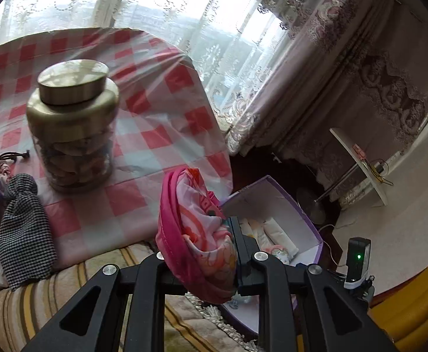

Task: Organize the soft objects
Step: 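Carry the pink sock to the box and release with the right tool while the left tool drops the purse, then withdraw both open tools from the box back to the pile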

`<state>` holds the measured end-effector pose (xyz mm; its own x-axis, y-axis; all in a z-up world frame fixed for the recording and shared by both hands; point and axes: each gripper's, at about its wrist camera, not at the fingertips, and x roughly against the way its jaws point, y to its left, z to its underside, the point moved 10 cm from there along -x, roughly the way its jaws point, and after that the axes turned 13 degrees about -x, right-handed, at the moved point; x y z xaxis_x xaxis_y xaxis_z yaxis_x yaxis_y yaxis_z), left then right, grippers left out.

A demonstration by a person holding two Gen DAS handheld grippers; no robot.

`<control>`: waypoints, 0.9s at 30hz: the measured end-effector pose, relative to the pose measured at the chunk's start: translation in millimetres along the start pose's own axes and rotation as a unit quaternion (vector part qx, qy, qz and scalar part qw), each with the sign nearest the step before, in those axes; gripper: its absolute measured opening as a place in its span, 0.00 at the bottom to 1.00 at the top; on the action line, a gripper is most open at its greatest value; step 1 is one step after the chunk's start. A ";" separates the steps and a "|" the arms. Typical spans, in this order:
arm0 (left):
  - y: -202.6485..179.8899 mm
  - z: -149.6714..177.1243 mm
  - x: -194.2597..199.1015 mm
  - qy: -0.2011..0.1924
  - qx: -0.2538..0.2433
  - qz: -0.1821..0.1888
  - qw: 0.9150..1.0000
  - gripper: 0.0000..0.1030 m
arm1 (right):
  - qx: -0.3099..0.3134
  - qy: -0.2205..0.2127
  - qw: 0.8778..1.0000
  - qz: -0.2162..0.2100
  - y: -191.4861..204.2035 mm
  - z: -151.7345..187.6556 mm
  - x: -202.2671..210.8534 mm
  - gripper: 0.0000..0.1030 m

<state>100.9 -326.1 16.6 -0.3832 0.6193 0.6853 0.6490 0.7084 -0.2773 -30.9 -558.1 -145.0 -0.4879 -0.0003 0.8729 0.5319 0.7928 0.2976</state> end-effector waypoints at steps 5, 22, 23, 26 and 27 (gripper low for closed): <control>-31.8 9.4 -32.0 0.041 -0.023 0.043 0.998 0.21 | -0.001 -0.020 1.000 -0.005 -6.0 -5.8 11.9 0.64; -42.4 21.7 -80.4 0.103 -0.073 0.026 0.992 0.65 | -0.005 -0.016 1.000 -0.018 -0.5 -7.2 10.3 0.64; -40.3 21.1 -78.4 0.099 -0.069 0.026 0.992 0.65 | -0.005 -0.015 1.000 -0.019 0.1 -6.9 9.8 0.64; -36.9 18.5 -72.2 0.083 -0.070 0.021 0.994 0.65 | 0.000 -0.013 1.000 -0.024 5.6 -5.0 9.2 0.64; -36.5 17.9 -69.5 0.079 -0.074 0.020 0.994 0.65 | 0.003 -0.012 1.000 -0.025 8.5 -4.2 8.8 0.64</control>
<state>92.0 -388.9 -33.0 -0.2556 0.5766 0.7760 0.7554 0.6200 -0.2119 -27.8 -553.9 -133.1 -0.5303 -0.0265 0.8474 0.5015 0.7961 0.3388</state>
